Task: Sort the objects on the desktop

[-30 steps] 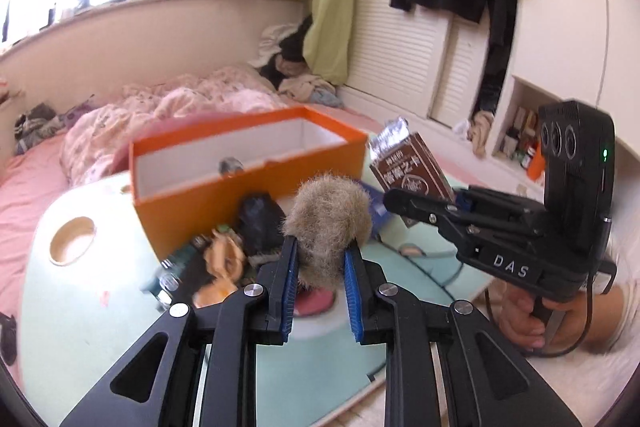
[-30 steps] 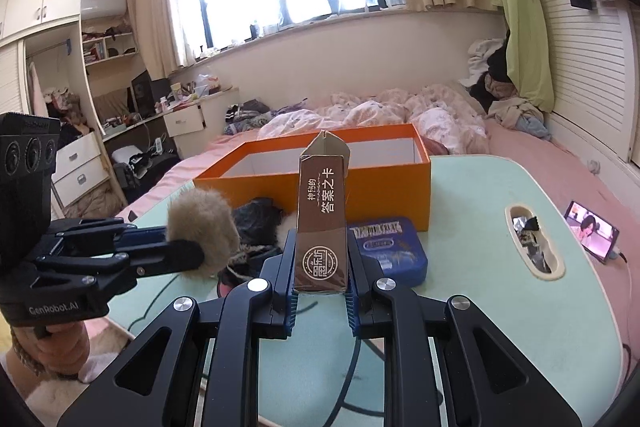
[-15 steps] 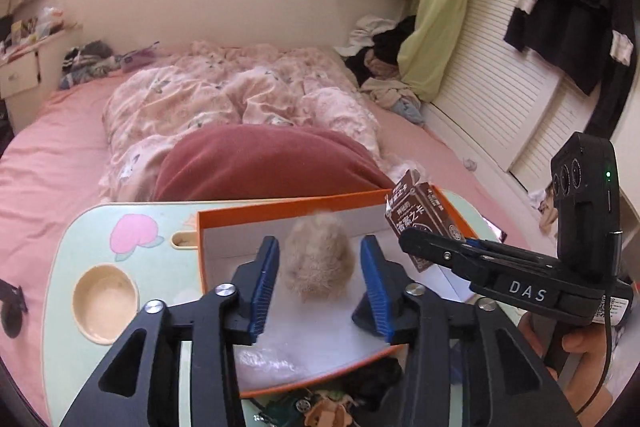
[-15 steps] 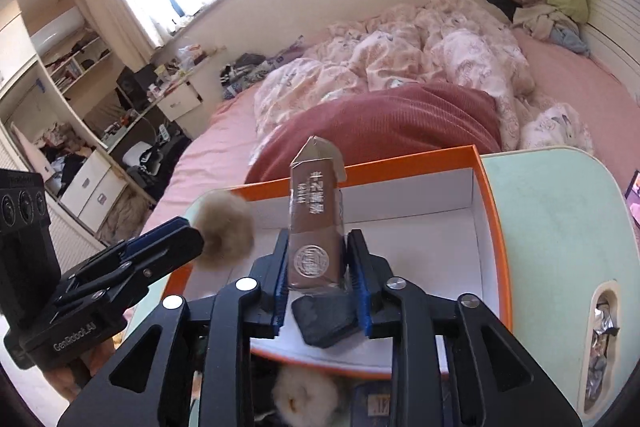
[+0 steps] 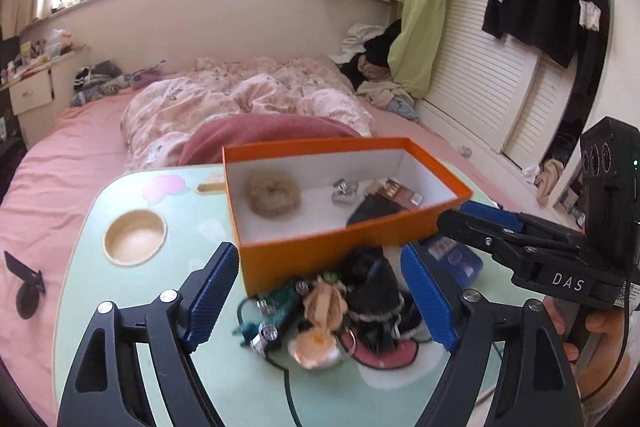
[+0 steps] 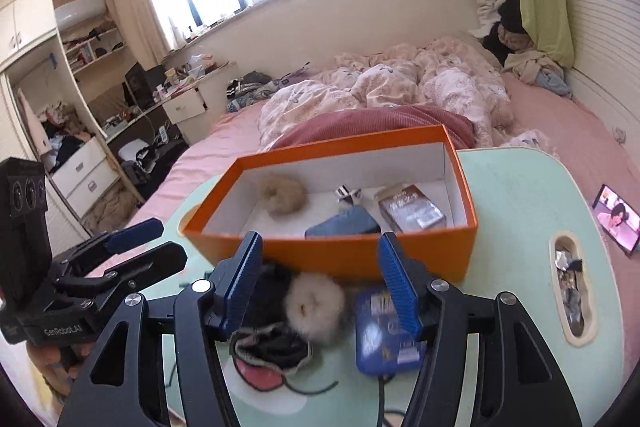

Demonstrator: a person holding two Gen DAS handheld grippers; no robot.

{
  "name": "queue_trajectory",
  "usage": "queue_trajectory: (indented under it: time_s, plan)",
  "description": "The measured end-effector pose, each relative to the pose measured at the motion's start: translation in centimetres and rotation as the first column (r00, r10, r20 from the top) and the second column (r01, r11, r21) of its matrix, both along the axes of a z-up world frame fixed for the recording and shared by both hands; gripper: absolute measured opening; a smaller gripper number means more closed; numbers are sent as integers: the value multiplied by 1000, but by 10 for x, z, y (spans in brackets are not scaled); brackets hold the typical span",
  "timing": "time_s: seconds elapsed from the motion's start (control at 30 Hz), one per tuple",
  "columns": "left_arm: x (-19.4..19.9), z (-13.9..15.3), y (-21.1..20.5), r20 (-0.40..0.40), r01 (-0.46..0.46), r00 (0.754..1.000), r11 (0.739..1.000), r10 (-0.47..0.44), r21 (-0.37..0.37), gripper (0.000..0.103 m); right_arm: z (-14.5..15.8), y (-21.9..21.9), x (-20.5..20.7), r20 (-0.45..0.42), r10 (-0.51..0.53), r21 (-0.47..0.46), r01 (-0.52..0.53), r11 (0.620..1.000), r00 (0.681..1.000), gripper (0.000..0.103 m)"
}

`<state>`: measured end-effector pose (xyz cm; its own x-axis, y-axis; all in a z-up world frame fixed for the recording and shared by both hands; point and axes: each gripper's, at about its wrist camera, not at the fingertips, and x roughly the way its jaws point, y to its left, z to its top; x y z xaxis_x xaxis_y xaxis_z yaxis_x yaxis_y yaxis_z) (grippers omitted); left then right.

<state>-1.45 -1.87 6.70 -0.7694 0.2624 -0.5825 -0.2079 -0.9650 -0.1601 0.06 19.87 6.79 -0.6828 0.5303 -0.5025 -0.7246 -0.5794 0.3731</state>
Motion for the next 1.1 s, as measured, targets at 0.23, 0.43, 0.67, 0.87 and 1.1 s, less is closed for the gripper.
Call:
queue_trajectory:
  time_s: [0.23,0.43,0.67,0.87,1.1]
  plan:
    - [31,-47,6,105,-33,994,997,40,-67,86,-37,-65,-8,262,-32,134,-4,991,964,69]
    - [30,-68,15,109,-72,990,982,92,-175,103,-63,-50,-8,297,-29,72,8,997,954,86]
    - [28,-69,10,109,-73,990,983,93,-169,103,-66,-47,-9,289,-37,82,14,997,956,93]
    - [29,-69,10,107,-73,990,983,92,-169,103,-66,-49,-8,290,-29,83,5,997,957,96]
    - [29,-69,10,108,-73,990,983,92,-169,103,-65,-50,-9,290,-25,82,1,997,957,99]
